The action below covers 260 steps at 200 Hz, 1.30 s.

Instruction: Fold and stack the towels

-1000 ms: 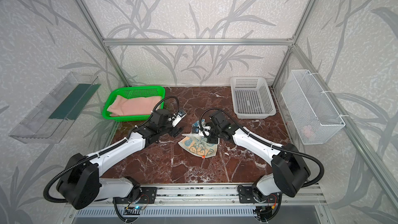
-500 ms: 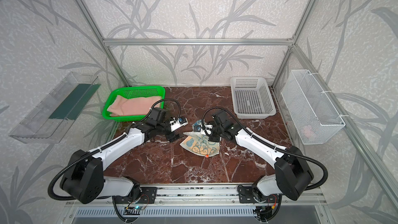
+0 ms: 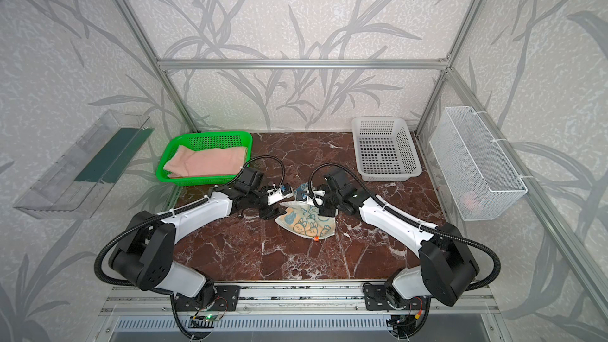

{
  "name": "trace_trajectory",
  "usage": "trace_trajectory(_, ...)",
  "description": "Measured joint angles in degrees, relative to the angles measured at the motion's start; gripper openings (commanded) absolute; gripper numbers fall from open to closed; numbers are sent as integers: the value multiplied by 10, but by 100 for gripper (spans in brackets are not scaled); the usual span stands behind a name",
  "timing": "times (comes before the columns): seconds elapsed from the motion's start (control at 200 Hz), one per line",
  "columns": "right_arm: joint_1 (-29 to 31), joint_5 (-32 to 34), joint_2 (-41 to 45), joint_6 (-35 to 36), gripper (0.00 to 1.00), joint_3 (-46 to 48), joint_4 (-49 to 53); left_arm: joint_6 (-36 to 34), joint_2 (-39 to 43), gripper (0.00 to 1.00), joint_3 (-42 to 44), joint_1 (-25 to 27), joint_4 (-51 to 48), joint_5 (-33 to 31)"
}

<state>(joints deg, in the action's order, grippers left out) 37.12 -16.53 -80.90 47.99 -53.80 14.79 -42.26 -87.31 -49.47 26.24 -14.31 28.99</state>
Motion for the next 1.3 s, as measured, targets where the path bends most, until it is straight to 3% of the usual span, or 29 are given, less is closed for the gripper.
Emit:
trace_trajectory(0.075, 0, 0, 0, -1, 0, 0, -2, -3, -7, 51, -1, 7, 0, -9)
trace_trajectory(0.495, 0, 0, 1, -24, 1, 23, -16, -9, -17, 0, -9, 14, 19, -40)
trace_trajectory(0.595, 0, 1, 1, -39, 5, 35, -17, -10, -17, 0, -10, 14, 23, -45)
trace_trajectory(0.805, -7, 11, 3, -90, 22, 47, -16, -9, -15, 0, -10, 15, 32, -71)
trace_trajectory(1.225, -53, -16, 5, -151, 30, 70, 5, 18, 12, 0, 20, 15, 101, -169)
trace_trajectory(1.3, -60, -19, 5, -157, 36, 76, 5, 20, 12, 0, 20, 15, 101, -178)
